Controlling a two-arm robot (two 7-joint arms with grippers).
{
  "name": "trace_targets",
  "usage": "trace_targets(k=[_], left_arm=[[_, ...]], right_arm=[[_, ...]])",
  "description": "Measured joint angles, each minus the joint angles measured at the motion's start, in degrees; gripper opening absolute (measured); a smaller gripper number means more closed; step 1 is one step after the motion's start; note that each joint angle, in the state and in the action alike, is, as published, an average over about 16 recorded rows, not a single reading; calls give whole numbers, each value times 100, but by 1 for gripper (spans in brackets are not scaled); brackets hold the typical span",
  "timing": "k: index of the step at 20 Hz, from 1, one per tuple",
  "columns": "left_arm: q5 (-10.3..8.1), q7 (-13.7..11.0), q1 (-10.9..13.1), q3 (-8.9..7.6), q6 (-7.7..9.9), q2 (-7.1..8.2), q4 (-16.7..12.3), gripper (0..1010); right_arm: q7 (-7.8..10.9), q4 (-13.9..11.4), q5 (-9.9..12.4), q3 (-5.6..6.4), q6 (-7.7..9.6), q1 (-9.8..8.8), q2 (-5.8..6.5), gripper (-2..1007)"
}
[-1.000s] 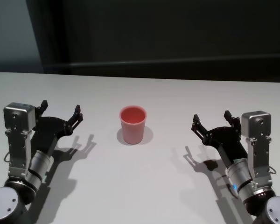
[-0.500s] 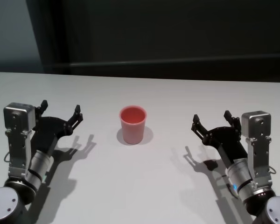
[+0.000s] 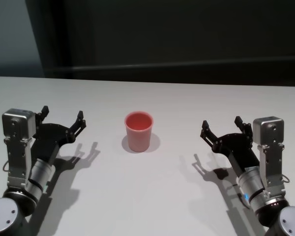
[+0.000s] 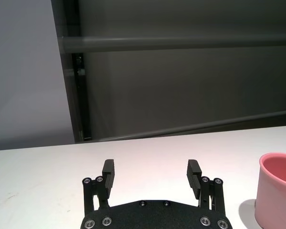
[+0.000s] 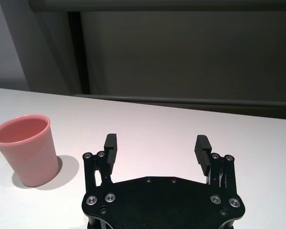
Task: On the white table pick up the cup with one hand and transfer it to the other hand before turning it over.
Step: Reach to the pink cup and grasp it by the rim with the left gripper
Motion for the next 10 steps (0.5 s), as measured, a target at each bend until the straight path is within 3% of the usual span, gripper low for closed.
trace_targets(k=[10], left_arm=[[0,0,0,0,0,0,0,1003]], right_arm=[[0,0,0,0,0,0,0,1002]])
